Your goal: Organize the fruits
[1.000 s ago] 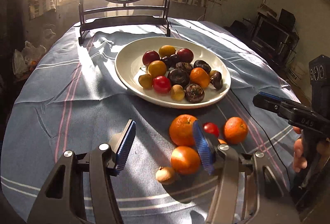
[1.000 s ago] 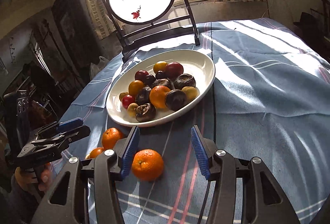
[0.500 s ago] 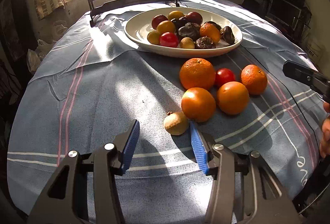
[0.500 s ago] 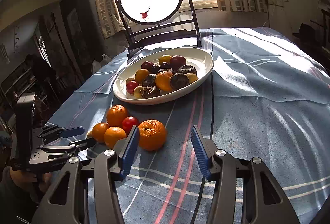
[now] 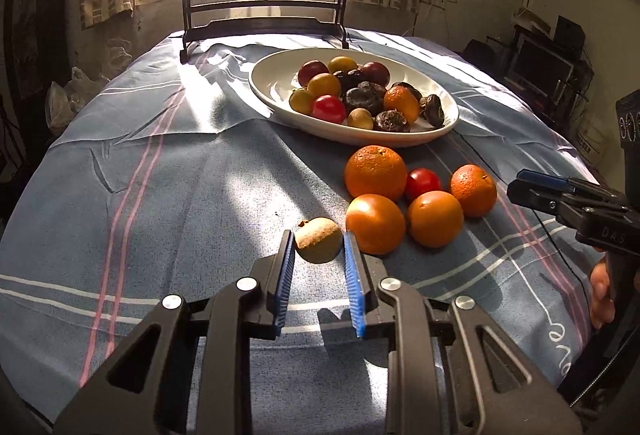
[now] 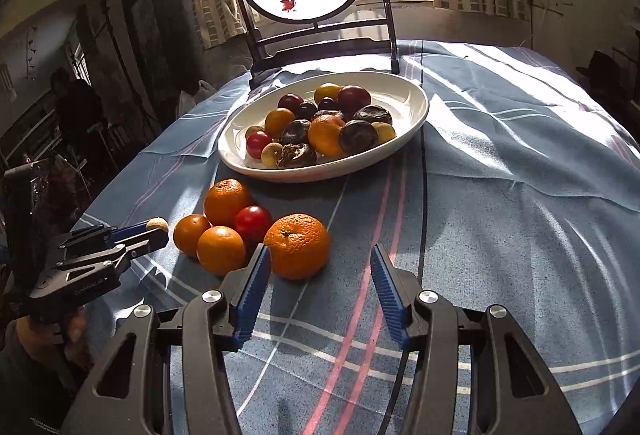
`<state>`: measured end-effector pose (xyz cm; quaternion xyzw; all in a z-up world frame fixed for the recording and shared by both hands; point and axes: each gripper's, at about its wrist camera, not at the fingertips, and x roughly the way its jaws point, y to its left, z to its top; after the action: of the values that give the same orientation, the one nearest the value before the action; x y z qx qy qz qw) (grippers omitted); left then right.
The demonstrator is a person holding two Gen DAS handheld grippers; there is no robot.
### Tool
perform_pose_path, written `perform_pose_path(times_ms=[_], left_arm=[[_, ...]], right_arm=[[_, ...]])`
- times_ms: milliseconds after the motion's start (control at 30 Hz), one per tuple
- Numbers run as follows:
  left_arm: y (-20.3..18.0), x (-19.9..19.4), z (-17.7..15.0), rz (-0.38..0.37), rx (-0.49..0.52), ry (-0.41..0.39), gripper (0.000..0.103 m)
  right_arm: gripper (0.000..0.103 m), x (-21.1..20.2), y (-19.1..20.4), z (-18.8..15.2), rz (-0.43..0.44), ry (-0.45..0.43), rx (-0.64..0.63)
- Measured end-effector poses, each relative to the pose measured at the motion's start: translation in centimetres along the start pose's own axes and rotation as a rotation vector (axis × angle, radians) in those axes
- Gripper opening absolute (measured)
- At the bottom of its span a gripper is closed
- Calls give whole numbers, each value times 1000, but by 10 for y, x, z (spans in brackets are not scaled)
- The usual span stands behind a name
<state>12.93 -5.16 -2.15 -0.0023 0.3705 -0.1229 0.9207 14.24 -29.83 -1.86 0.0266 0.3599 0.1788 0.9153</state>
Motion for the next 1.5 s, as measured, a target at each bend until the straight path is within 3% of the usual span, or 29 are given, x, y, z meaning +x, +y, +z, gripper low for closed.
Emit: perform_pose_path(times_ms=[300, 367, 567, 733, 967, 1167, 1233, 1267, 1333, 1500], left_arm=[[0, -3, -1, -3, -10, -26, 23], [0, -3, -1, -6, -9, -26, 23], [3, -4, -2, -12, -24, -28, 23], [7, -8, 3, -43, -43, -29, 23], [-1, -6, 58, -54, -16, -83, 23], [-9, 45, 118, -31, 3, -68, 23], [-8, 70, 130, -44, -3, -19, 24], [-7, 80, 133, -39, -16, 2, 25], [-2, 91, 135, -26, -43, 31, 43], [2, 59, 112, -41, -46, -18, 63]], right_arm=[[52, 40, 13, 16, 43, 137, 34], [44, 43, 15, 14, 20, 154, 34], [43, 19, 8, 10, 52, 41, 55], [43, 6, 2, 14, 59, 14, 74], [43, 1, 1, 72, 65, -40, 42], [43, 48, -7, 125, 32, -21, 72], [45, 65, -11, 138, 37, -6, 91], [45, 72, -12, 141, 49, 1, 97], [54, 74, -14, 144, 44, -12, 105], [59, 45, -10, 115, 65, -56, 76]])
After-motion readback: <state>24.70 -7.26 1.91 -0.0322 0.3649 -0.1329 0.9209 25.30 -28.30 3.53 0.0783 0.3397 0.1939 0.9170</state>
